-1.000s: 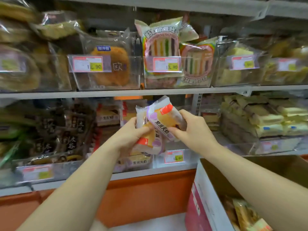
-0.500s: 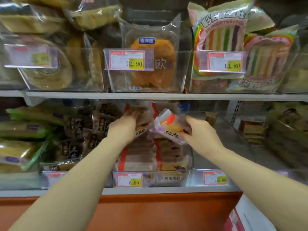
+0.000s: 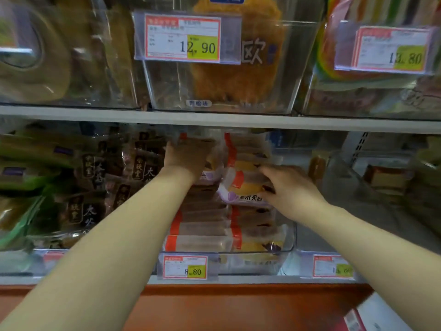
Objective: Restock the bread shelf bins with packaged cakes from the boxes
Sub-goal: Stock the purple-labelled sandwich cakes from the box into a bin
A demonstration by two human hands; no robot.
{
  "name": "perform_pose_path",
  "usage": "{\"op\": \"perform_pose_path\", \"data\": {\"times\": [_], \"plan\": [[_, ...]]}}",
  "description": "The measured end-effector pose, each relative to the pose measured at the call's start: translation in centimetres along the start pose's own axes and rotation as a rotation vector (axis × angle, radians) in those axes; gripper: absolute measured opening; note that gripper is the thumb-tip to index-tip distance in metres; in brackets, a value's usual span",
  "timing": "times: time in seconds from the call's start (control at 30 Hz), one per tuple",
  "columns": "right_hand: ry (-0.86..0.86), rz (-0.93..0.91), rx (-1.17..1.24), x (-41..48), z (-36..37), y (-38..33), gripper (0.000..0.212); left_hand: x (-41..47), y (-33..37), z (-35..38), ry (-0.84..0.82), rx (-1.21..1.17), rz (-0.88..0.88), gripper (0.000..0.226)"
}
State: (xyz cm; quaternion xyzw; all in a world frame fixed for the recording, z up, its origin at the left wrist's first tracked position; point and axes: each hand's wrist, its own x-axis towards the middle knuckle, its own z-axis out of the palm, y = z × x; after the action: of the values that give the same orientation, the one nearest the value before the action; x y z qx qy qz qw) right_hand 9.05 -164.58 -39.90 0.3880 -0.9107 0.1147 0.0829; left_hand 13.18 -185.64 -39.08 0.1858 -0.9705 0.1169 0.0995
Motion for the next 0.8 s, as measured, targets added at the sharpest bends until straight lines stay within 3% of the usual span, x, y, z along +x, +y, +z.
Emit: {"op": "perform_pose_path", "data": {"times": [0.2,0.37,0.5,0.6,0.73,0.8], "plan": [[0.006,0.0,-0.043,0.4,0.9,0.6,0.034,-1.1,0.9,2.3,0.219,-0.063,-0.077,0.058],[0.024,-0.024,-0.043,1.7,1.5,1.0,0.049,-3.1,2.1,3.3,-0.007,-0.237,-0.169,0.059],[0.052,-0.043,-0.038,2.4,1.9,1.4,0.053,-2.5,1.4,4.5,-0.061,-0.357,-0.086,0.081],[0.017,-0.053,-0.064,2.8,1.9,1.6,0.051,-2.3,0.8,4.3,-0.058,-0.471,-0.04,0.085],[0.005,-0.049,0.045,2.7,1.6,1.6,0.046,-2.5,0.1,4.1,0.079,-0.322,-0.082,0.078],[0.003,-0.066,0.07,2.6,1.5,1.4,0.045,-2.7,-0.3,4.2,0.016,-0.266,-0.059,0.079]]}}
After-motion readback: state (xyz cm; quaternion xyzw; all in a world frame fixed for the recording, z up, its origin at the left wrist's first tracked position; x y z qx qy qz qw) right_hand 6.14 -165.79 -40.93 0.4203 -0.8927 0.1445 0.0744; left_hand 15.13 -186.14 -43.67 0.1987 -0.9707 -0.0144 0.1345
